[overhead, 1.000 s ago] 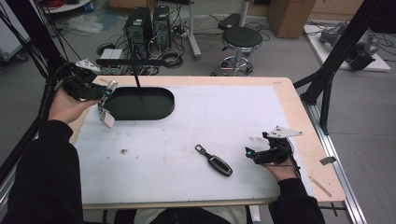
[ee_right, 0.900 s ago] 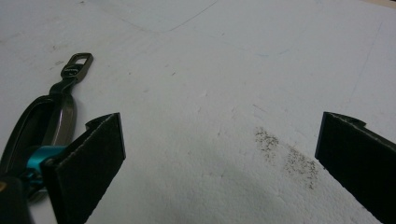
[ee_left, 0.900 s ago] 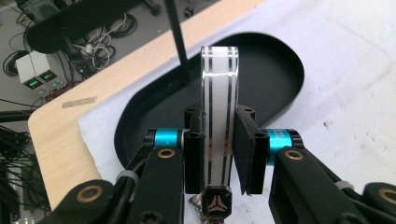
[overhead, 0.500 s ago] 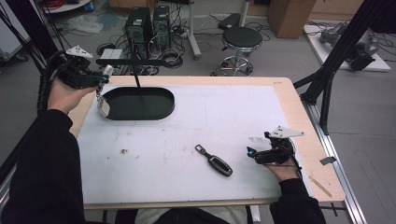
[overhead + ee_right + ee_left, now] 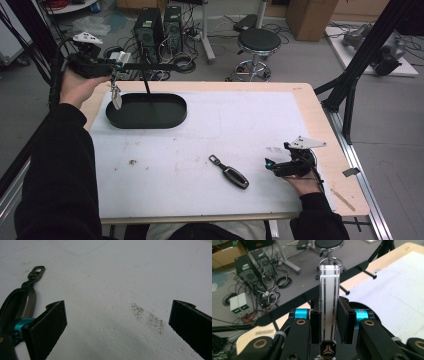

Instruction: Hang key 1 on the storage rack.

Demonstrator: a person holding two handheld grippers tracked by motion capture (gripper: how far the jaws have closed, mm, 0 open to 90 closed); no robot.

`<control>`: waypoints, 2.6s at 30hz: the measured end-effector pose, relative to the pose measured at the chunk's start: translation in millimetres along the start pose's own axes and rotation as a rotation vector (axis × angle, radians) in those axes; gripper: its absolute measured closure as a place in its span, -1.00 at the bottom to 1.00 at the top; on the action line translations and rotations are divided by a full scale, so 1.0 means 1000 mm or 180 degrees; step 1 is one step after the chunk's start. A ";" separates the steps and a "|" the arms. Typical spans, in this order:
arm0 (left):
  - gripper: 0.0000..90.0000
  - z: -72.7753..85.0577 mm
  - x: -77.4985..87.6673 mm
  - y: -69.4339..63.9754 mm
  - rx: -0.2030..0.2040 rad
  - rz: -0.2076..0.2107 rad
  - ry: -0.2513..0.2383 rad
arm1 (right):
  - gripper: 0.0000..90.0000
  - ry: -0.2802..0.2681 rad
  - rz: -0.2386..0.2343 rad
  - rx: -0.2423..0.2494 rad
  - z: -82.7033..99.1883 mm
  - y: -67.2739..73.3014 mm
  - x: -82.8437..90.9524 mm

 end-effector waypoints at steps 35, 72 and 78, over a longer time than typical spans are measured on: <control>0.66 -0.024 -0.035 0.012 0.0046 -0.0093 -0.0289 | -0.98 0.0009 0.0110 -0.0105 0.011 -0.003 0.016; 0.08 -0.023 -0.036 0.036 0.0869 -0.0431 -0.0625 | -0.98 0.0085 0.0097 -0.0077 0.013 -0.004 0.013; -0.78 -0.016 -0.033 0.027 0.0658 0.0025 -0.0509 | -0.98 0.0074 0.0093 -0.0075 0.013 -0.003 0.013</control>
Point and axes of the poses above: each handheld gripper's, and its own axes: x roughly backward along the jaws, z roughly out of its underside, y roughly to its left, the point moved 2 cm from there along -x, roughly forward along the jaws
